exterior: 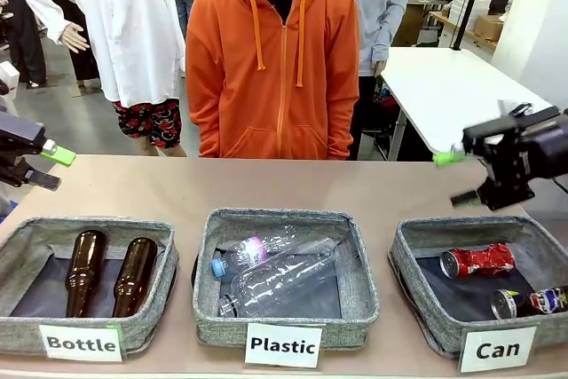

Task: Sort the can waste into the basket.
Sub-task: Pick up the can waste from the table and place it in the right Fabric basket.

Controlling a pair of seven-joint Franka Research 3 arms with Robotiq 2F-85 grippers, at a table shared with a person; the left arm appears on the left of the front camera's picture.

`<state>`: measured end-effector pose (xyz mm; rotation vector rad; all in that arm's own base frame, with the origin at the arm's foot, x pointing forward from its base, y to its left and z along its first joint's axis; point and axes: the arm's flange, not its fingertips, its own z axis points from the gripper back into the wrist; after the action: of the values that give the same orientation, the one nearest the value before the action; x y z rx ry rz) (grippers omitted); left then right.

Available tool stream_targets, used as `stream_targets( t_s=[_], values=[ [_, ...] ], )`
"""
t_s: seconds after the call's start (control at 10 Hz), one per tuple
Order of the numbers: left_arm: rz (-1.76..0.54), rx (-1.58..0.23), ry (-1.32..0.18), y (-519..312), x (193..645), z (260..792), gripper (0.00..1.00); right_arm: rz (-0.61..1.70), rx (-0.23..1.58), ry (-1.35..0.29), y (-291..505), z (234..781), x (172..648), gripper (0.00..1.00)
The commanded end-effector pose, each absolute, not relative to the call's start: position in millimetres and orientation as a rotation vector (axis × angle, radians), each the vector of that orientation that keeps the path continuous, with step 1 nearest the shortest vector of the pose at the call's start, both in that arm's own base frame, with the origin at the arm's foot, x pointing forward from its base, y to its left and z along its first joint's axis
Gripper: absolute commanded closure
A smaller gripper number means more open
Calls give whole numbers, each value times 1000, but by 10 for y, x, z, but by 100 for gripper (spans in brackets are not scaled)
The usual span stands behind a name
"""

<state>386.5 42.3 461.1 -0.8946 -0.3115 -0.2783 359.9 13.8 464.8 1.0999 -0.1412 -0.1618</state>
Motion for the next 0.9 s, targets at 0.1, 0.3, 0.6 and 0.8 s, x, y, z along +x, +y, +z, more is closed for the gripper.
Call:
stream_targets(
  t_s=[0.1,0.3,0.6,0.8],
  values=[
    [-274,-892,-299,435,3847,4641,0,-162,1100,-141,138,4648,3599,0],
    [-274,-892,-299,435,3847,4641,0,-162,1100,-141,138,4648,3599,0],
    [-274,-892,-299,435,3847,4641,0,-162,1100,-141,138,4648,3599,0],
    [-274,-892,-299,435,3847,4641,0,-162,1100,-141,138,4648,3599,0]
  ],
)
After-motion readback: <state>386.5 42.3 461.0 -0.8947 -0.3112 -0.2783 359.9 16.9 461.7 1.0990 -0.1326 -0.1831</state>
